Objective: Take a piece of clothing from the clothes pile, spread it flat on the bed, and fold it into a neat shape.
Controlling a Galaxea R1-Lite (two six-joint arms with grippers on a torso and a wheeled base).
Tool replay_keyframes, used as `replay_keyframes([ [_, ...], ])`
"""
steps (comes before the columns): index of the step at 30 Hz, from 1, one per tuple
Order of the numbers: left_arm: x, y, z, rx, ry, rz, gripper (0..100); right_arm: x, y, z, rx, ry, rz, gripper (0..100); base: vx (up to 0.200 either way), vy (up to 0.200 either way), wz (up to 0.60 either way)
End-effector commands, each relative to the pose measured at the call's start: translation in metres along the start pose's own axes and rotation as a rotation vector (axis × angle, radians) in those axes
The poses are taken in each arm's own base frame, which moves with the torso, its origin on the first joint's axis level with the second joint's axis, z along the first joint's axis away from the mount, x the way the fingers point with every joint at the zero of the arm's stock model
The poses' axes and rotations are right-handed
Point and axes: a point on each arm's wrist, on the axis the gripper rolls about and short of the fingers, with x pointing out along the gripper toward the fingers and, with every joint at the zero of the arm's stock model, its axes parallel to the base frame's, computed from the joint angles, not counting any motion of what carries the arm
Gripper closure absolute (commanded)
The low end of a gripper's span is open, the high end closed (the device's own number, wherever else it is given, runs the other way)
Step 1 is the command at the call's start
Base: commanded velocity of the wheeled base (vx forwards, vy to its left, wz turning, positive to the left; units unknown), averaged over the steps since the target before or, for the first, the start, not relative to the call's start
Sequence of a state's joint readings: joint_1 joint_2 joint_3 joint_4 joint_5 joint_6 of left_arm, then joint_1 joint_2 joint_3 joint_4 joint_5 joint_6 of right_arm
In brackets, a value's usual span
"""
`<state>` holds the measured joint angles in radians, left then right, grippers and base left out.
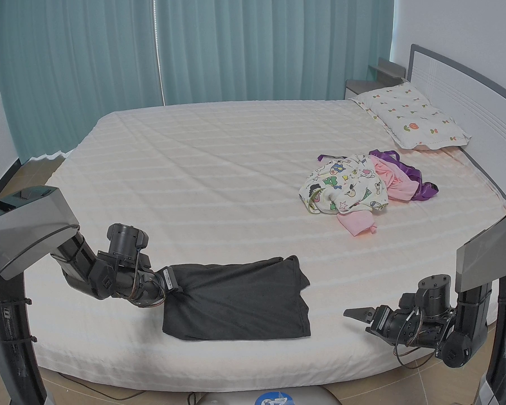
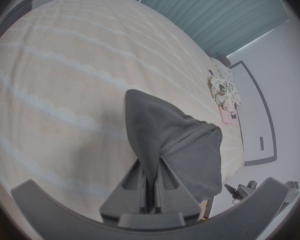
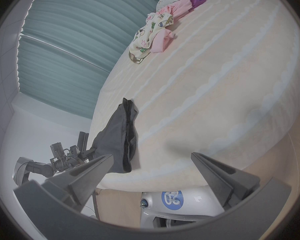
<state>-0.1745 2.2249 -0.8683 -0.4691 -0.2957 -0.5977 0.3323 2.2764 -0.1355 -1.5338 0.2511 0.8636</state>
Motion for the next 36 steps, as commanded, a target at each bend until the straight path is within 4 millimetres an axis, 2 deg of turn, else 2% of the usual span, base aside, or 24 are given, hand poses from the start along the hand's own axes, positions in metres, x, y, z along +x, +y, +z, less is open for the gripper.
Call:
replay_keyframes([
  [1, -0.004, 0.003, 0.004, -0.010, -0.013, 0.002, 100, 0.000, 0.000, 0.000, 0.000, 0.002, -0.001, 0, 0.000, 0.200, 0.00],
  [20, -0.011, 0.023, 0.016, -0.062, -0.046, 0.030, 100, 0.000, -0.001, -0.001, 0.001, 0.003, -0.002, 0, 0.000, 0.200, 0.00],
  [32, -0.014, 0.034, 0.013, -0.084, -0.039, 0.052, 100, 0.001, -0.001, -0.001, 0.001, 0.004, -0.003, 0, 0.000, 0.200, 0.00],
  [36, -0.013, 0.035, 0.010, -0.087, -0.029, 0.053, 100, 0.001, -0.001, -0.001, 0.001, 0.004, -0.003, 0, 0.000, 0.000, 0.00],
])
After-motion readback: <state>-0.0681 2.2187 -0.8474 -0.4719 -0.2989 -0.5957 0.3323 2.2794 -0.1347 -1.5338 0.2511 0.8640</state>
